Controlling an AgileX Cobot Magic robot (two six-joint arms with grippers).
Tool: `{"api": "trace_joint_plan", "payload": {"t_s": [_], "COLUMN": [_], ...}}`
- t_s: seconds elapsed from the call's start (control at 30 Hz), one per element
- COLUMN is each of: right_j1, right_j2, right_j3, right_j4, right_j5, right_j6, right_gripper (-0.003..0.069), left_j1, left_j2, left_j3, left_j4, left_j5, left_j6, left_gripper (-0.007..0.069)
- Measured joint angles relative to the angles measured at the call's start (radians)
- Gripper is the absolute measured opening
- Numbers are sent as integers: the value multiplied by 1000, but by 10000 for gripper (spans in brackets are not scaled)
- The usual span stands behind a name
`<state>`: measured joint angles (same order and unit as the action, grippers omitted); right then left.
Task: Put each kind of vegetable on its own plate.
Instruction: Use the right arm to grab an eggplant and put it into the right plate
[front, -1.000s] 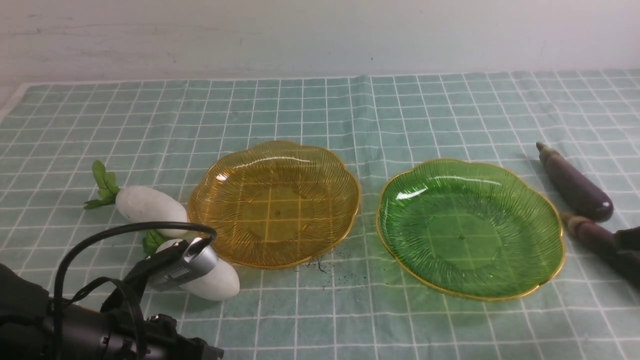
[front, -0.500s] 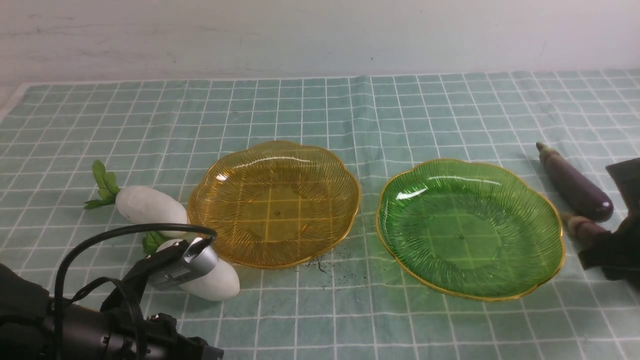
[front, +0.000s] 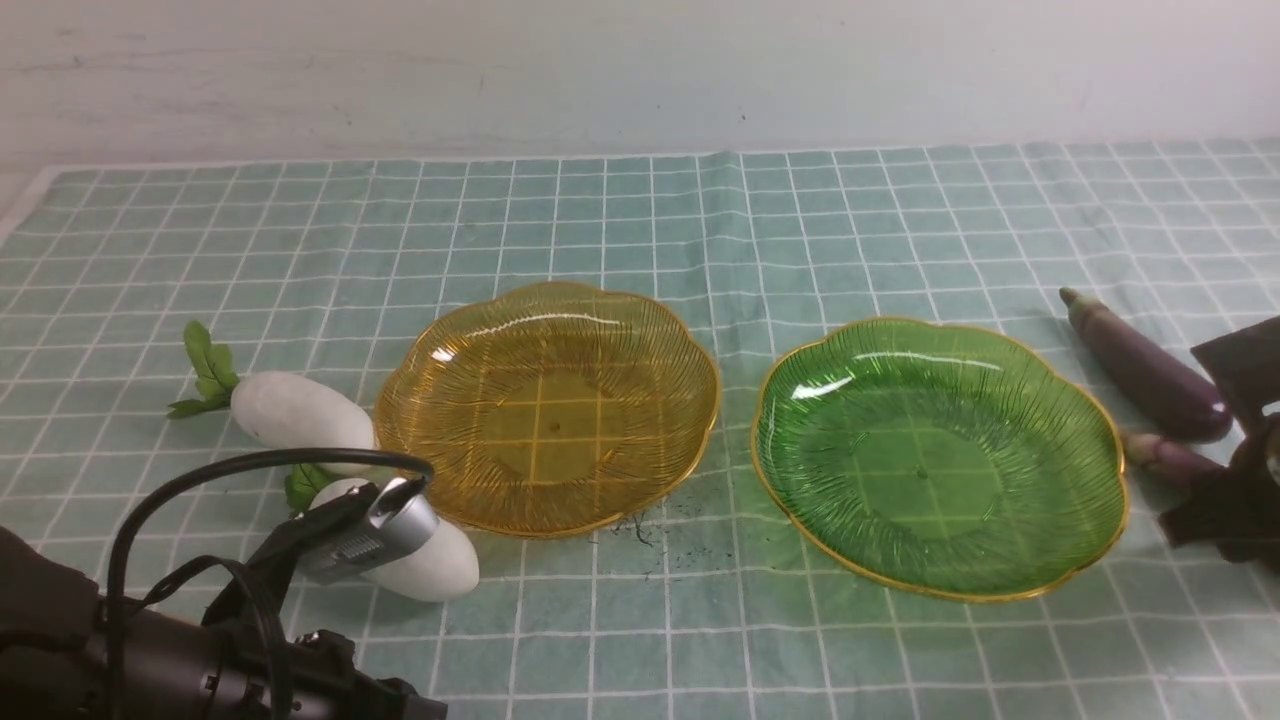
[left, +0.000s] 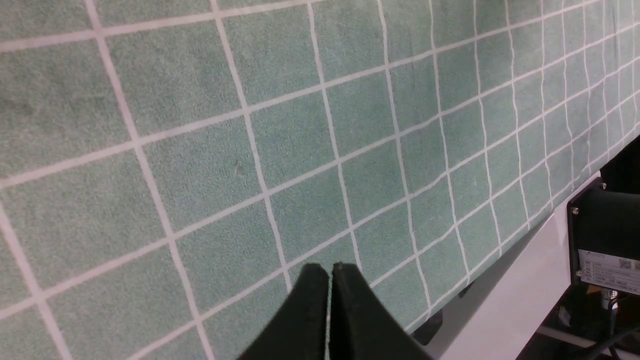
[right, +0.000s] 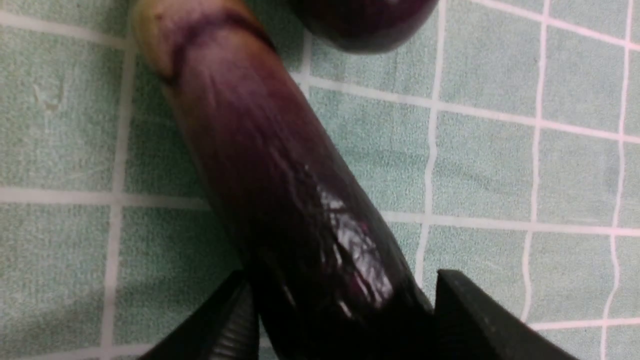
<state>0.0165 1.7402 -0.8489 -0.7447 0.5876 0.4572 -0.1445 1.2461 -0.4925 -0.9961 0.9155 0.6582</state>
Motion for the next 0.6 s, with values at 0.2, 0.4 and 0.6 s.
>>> {"api": "trace_joint_plan", "payload": {"t_s": [0.2, 0.4, 0.6], "right_j1": [0, 0, 0], "right_j2": [1, 2, -77], "right_j3": [-10, -81, -172], "right_j4": [-1, 88, 176], "right_j5": [34, 218, 386], "right_j6": [-1, 0, -64], "right_gripper": [408, 408, 407], "left_j1": [0, 0, 0], "left_j2": [0, 0, 0], "left_j3": [0, 0, 0], "left_j4": [0, 0, 0], "left_j5": [5, 20, 22], "left_j6": [0, 0, 0], "left_gripper": [-7, -7, -7]}}
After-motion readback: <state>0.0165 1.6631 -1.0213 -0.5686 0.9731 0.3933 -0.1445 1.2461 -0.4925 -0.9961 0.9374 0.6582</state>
